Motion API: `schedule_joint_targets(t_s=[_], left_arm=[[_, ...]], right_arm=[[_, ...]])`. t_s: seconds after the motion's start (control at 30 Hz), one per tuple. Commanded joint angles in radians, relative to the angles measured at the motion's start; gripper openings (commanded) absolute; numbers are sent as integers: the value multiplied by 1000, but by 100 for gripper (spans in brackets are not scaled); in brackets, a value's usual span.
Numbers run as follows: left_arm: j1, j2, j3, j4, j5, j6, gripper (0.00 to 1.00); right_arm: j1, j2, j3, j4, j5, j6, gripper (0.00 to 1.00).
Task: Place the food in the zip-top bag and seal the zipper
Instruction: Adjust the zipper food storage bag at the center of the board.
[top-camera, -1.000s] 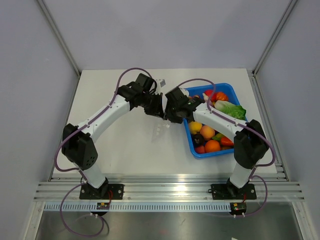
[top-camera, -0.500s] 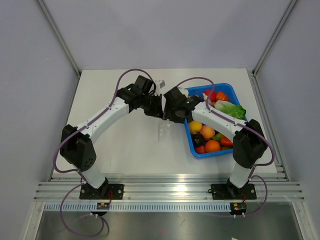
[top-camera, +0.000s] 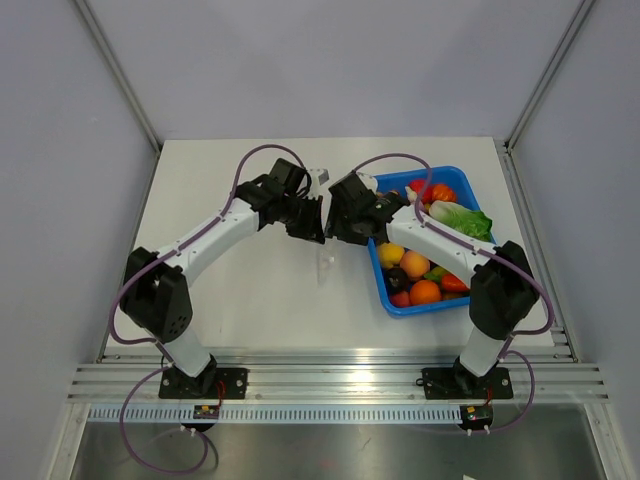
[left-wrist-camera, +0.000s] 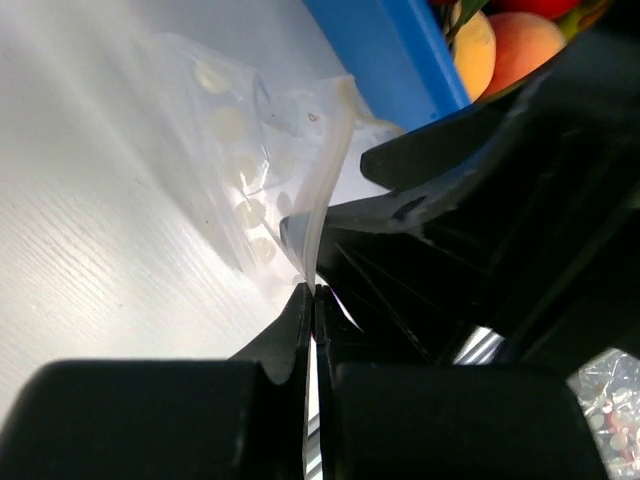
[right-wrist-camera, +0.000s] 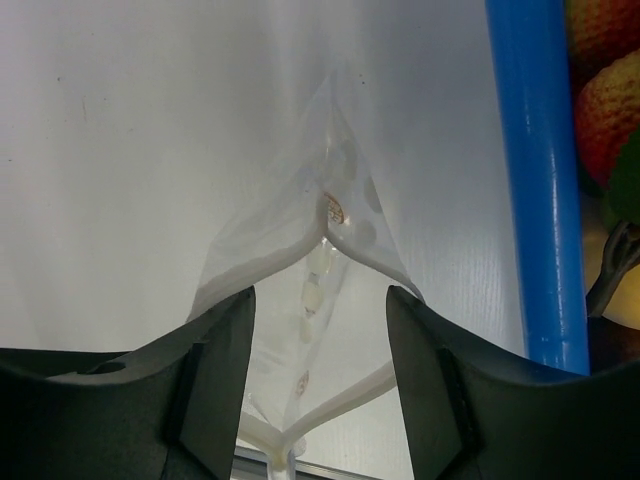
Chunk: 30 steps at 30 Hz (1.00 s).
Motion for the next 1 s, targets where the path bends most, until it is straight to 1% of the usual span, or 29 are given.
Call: schedule_joint_targets(t_s=[0.0, 0.17, 0.4, 0.57, 0.67, 0.7, 0.73, 0.83, 0.87, 0.97], left_arm=[[-1, -32, -27, 10, 12, 13, 0], [-1, -17, -34, 20, 13, 2, 0], [-1, -19, -22, 13, 10, 1, 0], [-1, -11, -11, 5, 10, 1, 0], [-1, -11, -5, 3, 9, -2, 0], [-1, -9, -2, 2, 10, -4, 0], [-1, -8, 1, 2, 10, -2, 0], [-1, -5, 4, 0, 12, -2, 0], [-1, -3, 5, -1, 12, -4, 0], [-1, -2, 10, -4, 12, -1, 0]], right_arm=[[5, -56, 17, 67, 20, 9, 63], [8, -106, 1, 100, 14, 15, 60], [13, -123, 7, 92, 15, 17, 58], [13, -132, 10, 67, 49, 8, 58], [14, -132, 12, 61, 19, 9, 56], [14, -136, -6, 72, 3, 12, 54], [17, -141, -19, 102, -11, 18, 42], [29, -155, -45, 127, -25, 28, 26], [32, -149, -43, 126, -25, 26, 18], [45, -126, -29, 116, -31, 18, 16]])
